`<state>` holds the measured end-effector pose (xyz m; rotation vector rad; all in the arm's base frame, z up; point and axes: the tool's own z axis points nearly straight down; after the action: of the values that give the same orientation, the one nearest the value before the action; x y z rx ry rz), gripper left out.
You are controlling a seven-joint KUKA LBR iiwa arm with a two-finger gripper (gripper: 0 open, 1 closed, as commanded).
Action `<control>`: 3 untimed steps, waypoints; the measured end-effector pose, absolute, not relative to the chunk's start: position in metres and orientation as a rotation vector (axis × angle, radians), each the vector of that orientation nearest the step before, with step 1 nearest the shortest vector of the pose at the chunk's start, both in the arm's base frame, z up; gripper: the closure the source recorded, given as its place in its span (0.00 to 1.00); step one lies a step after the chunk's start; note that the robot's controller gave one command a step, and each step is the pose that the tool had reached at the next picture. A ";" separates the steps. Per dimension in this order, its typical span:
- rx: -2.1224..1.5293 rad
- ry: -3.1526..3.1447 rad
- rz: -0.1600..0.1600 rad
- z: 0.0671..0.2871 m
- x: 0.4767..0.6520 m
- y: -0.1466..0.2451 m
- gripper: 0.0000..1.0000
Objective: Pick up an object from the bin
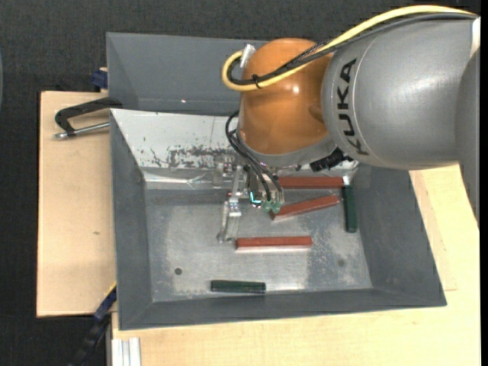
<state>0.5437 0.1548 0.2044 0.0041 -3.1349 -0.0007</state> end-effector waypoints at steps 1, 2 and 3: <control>0.001 -3.143 -0.003 0.208 0.546 0.154 0.00; 0.106 -3.149 -0.007 0.193 0.536 0.141 0.00; 0.415 -3.113 -0.002 0.169 0.542 0.107 0.00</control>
Offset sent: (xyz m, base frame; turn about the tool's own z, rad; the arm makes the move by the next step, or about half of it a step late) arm -0.0308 -0.0535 -0.0533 -0.1839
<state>0.5417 0.1068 0.1692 0.4149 -3.1132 -0.0018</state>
